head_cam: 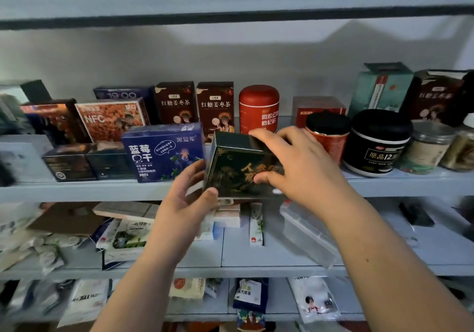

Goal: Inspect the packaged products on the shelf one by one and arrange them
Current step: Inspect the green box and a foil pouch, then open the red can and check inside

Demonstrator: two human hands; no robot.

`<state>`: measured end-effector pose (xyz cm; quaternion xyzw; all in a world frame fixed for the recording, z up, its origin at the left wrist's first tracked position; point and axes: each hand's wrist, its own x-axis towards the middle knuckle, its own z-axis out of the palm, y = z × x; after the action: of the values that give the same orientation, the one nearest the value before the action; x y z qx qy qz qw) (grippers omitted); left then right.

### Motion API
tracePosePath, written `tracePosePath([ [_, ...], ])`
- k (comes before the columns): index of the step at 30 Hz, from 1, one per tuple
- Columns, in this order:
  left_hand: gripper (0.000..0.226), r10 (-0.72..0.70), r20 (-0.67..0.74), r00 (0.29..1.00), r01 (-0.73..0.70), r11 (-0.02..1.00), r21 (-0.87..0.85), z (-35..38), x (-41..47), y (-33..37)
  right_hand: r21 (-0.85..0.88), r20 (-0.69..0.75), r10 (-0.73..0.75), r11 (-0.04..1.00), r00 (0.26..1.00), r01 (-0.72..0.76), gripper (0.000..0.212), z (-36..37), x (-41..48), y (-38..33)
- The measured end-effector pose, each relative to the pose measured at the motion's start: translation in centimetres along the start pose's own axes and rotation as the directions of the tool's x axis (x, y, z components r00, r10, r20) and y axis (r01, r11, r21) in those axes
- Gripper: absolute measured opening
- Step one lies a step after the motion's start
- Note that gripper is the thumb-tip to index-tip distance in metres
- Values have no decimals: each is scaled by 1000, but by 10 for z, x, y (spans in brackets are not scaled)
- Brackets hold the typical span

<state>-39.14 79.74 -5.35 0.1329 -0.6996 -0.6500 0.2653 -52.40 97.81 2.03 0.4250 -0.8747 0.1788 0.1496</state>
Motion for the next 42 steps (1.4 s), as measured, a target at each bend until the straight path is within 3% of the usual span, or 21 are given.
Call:
tracePosePath([
  [2, 73, 36, 4, 999, -35, 936, 349, -9, 1, 2, -93, -39, -15, 996, 999, 11, 80, 3, 15, -1],
  [4, 86, 72, 42, 997, -83, 815, 574, -15, 0, 4, -156, -38, -18, 988, 999, 12, 81, 10, 29, -1],
  [7, 89, 98, 109, 989, -146, 610, 778, -18, -4, 6, -235, -21, -33, 972, 999, 27, 80, 24, 43, 3],
  [9, 87, 103, 121, 987, -158, 535, 830, -19, -6, 7, -274, -22, -22, 961, 1000, 15, 81, 31, 49, 3],
  [18, 83, 181, 239, 954, -298, 475, 828, -14, -5, 4, -307, 5, 7, 952, 1000, -6, 84, 56, 78, -3],
  [26, 75, 214, 355, 910, -412, 549, 727, 14, -3, 4, -182, -23, -13, 983, 1000, 9, 87, 50, 67, -4],
  [29, 75, 215, 371, 903, -422, 599, 680, 33, 0, -1, -49, -202, -79, 996, 976, 71, 75, 34, 38, 7],
  [31, 77, 201, 392, 898, -424, 634, 647, 50, 1, -6, 8, -406, -95, 994, 909, 108, 65, 25, 16, 26],
  [34, 81, 183, 434, 882, -434, 673, 599, 83, 6, -8, 28, -555, -10, 999, 832, 30, 62, 12, -7, 73],
  [38, 93, 193, 415, 889, -422, 699, 578, 136, 16, -4, -132, -392, 192, 956, 900, -261, 72, -4, -15, 136],
  [42, 110, 317, 336, 887, -459, 684, 567, 181, 32, -4, -272, -194, 266, 910, 944, -312, 66, -14, -12, 176],
])
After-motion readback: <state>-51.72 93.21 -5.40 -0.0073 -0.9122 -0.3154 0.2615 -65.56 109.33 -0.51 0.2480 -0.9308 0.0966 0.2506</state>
